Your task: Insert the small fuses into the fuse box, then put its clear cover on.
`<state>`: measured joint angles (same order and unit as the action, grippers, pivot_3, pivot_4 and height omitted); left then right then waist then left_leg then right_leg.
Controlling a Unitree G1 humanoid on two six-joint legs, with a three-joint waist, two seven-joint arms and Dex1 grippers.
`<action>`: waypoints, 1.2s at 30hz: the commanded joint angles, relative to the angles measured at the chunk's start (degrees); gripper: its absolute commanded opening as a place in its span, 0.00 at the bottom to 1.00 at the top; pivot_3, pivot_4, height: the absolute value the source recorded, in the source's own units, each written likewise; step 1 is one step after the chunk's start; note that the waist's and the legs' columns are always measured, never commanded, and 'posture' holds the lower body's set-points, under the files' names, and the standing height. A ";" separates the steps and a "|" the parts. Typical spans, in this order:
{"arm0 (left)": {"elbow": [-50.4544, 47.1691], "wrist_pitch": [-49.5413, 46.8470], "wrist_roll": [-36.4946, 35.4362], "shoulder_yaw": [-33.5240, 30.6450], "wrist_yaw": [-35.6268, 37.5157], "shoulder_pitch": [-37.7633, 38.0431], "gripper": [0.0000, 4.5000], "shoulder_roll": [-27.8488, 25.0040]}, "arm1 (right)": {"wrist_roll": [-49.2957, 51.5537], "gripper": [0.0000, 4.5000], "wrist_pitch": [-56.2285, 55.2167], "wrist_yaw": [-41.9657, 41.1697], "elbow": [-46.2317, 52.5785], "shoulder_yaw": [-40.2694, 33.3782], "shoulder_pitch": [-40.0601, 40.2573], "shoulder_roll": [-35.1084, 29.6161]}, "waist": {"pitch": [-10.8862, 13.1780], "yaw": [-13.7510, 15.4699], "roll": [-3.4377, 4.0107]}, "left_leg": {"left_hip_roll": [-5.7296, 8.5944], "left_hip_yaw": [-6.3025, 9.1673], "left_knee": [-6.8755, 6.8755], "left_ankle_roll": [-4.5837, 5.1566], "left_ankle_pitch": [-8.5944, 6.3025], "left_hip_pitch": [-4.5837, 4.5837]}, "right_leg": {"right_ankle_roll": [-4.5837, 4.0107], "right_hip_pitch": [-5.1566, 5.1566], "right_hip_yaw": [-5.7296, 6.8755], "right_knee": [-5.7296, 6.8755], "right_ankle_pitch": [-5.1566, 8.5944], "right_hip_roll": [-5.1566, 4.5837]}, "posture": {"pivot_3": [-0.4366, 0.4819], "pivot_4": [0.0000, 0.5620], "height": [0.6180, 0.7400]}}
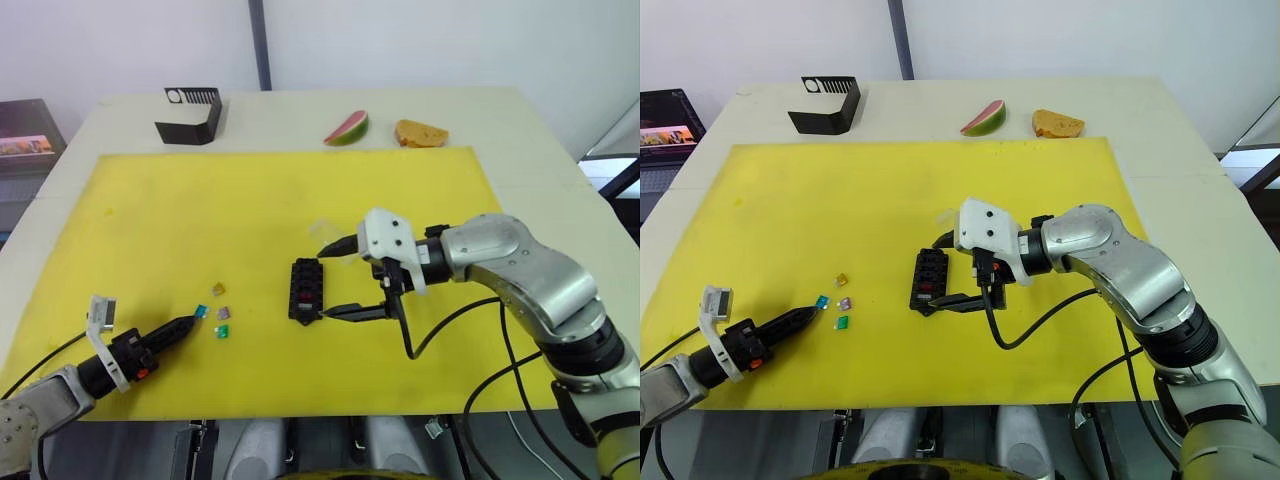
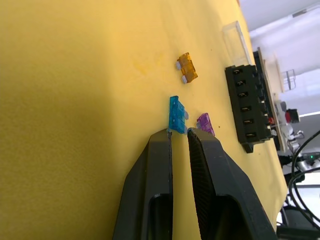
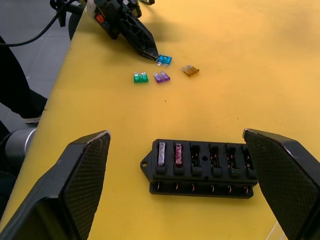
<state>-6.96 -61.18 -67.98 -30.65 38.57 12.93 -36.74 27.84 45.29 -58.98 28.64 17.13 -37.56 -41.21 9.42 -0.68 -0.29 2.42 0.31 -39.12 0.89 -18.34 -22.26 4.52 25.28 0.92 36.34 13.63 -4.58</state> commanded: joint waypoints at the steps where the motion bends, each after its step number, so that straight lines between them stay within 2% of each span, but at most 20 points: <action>1: 1.62 2.89 4.16 0.54 1.39 1.33 0.14 -0.37 | 0.59 1.00 -0.41 -0.26 1.85 -1.05 -0.52 -0.15 | -0.02 0.00 0.03 | 0.00 0.00 0.00 0.00 0.00 0.00 | 0.00 0.00 0.00 0.00 0.00 0.00 | 0.48 0.27 1.00; 4: 1.54 3.92 5.09 1.12 3.28 2.08 0.14 -0.30 | 0.60 1.00 -0.47 -0.32 1.91 -1.12 -0.41 -0.26 | -0.02 0.00 0.03 | 0.00 0.00 0.00 0.00 0.00 0.00 | -0.01 0.00 0.00 0.00 0.00 0.00 | 0.48 0.27 1.00; 7: 1.69 4.51 5.67 1.29 4.31 2.61 0.30 -0.15 | 0.52 1.00 -0.55 -0.37 1.95 -1.14 -0.32 -0.38 | -0.02 -0.01 0.03 | 0.00 0.00 0.01 0.00 0.00 0.00 | -0.01 0.00 0.00 0.00 0.00 0.00 | 0.48 0.27 1.00; 9: 2.18 4.85 5.88 1.28 4.76 2.79 0.51 0.06 | 0.42 1.00 -0.60 -0.38 1.89 -1.09 -0.35 -0.43 | -0.04 -0.01 0.06 | -0.01 0.00 0.01 0.00 0.00 0.00 | -0.01 0.00 0.00 0.00 0.00 0.00 | 0.48 0.27 1.00; 23: 8.17 8.83 7.60 0.49 3.28 0.37 0.51 3.44 | 0.07 1.00 -0.70 -0.30 1.47 -0.70 -0.75 -0.22 | -0.31 0.08 0.52 | -0.03 0.00 0.08 0.00 0.00 0.30 | -0.04 -0.26 0.00 0.00 0.02 0.00 | 0.48 0.27 1.00; 28: 6.95 8.42 7.61 1.72 2.46 -0.83 0.51 4.74 | -0.31 1.00 -0.93 -0.35 1.71 -0.30 -0.49 -0.38 | -0.32 0.22 0.56 | -0.04 0.01 0.23 0.01 0.00 0.83 | -0.08 -0.76 0.00 -0.09 0.05 -0.01 | 0.48 0.27 1.00; 35: 5.69 8.17 7.88 2.13 1.65 -1.28 0.51 5.69 | -0.31 1.00 -0.84 -0.29 2.07 -0.39 -0.21 -0.50 | -0.35 0.57 0.61 | -0.04 0.01 0.22 0.01 0.00 0.83 | -0.10 -0.77 0.00 -0.09 0.06 -0.02 | 0.48 0.27 1.00; 36: 5.56 8.34 8.15 2.19 1.32 -1.33 0.45 5.89 | -0.30 1.00 -0.82 -0.27 2.12 -0.41 -0.18 -0.50 | -0.35 0.71 0.61 | -0.04 0.01 0.22 0.01 0.00 0.83 | -0.10 -0.77 0.00 -0.10 0.06 -0.03 | 0.48 0.27 1.00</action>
<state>-3.61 -54.22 -63.30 -28.74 43.40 11.35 -31.26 27.57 45.26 -59.16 28.69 17.20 -37.54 -41.50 9.07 0.03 0.33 2.38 0.32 -38.91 0.89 -18.34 -21.44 4.42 24.51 0.92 36.23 13.69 -4.61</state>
